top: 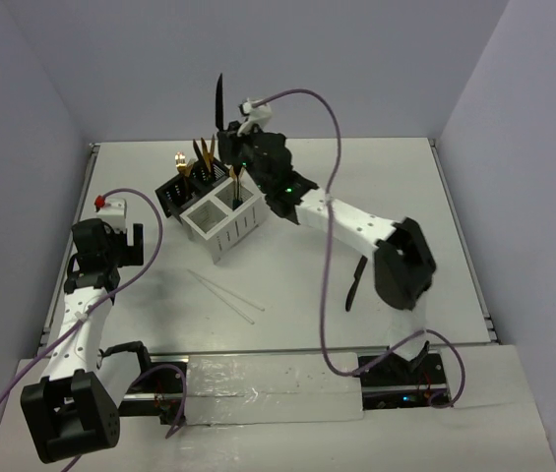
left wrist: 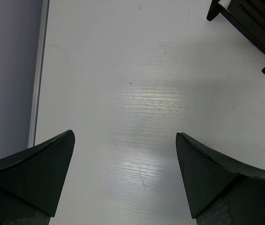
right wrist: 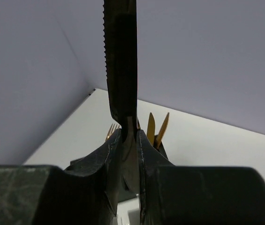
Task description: Sort the eating utensils into containers
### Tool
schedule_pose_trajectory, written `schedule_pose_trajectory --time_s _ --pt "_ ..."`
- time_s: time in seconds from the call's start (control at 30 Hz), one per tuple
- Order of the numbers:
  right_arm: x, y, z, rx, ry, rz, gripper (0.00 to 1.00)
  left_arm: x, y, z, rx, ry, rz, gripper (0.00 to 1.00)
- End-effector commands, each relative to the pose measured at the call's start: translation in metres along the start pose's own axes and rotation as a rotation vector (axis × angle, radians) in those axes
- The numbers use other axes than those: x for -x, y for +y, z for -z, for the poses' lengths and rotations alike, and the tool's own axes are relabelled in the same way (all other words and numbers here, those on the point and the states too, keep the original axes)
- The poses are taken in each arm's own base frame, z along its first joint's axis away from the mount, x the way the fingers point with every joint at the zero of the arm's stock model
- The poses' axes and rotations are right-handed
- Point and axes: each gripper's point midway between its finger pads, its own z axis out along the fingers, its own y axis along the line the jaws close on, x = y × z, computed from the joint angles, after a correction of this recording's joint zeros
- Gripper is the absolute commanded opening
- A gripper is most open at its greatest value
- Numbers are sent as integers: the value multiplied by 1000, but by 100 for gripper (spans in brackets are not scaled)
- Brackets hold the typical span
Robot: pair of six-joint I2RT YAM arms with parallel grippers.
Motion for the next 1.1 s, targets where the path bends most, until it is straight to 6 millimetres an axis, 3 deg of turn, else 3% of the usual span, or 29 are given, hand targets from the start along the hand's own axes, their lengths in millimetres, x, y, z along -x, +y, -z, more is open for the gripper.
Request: schedule_pose_trajectory --time_s 0.0,0.03,0.07,0.1,0.13,0.17,0.23,0.27,0.57,0.6,0.63,0.67,0.7,0.73,0.8,0.83,0.87,0.9,0.93,0.97,1.0,1.03,1.07 --pt "26 12 -47 -14 -183 -87 0 22 9 3 32 -60 22 99" --pt "18 14 -56 -17 -177 -70 0 21 9 3 33 -56 21 99" --pt "-17 18 -68 -24 -131 -46 0 21 9 3 32 -58 22 99" --pt "-7 24 -76 -24 -154 -38 0 21 10 3 34 -61 21 99" --pt "-14 25 -81 -34 -148 -12 0 21 9 3 32 -60 19 99" --pt "-40 25 -90 -38 -116 0 0 19 9 2 31 -55 19 99" --pt "-45 24 -98 -61 -110 -18 0 20 10 3 36 -56 19 99" --pt "-63 20 -103 -77 -82 -15 0 20 10 3 37 -57 18 99" --pt "-113 8 -92 -105 19 -9 0 21 11 2 40 -61 17 99" --pt "-114 8 -89 -101 19 -14 9 20 11 2 38 -60 17 99" --pt "-104 14 -83 -79 3 -22 15 21 11 2 38 -60 17 99" --pt "-111 13 -77 -72 8 -19 23 21 11 2 37 -60 16 99" --pt "-108 16 -74 -62 8 -10 39 20 10 2 33 -58 17 99" --pt "-95 22 -69 -52 -5 -6 45 21 10 2 35 -60 17 99" --pt "-92 21 -63 -63 15 31 58 21 11 3 36 -60 18 99" --pt "-73 25 -57 -60 -3 35 60 21 10 3 34 -61 17 99" --pt "-74 28 -51 -59 11 51 62 21 10 3 35 -62 18 99" --pt "-46 31 -42 -54 -24 61 64 20 10 3 32 -61 16 99" --pt "-33 34 -35 -52 -36 63 64 20 9 4 30 -62 16 99" --pt "-35 37 -25 -50 -10 78 64 21 9 4 29 -63 16 99" --pt "-25 37 -15 -59 -2 72 65 21 10 5 31 -66 17 99" --pt "11 38 1 -56 -28 46 65 21 10 5 33 -66 17 99" --pt "-6 31 16 -74 80 62 65 21 10 5 31 -66 17 99"
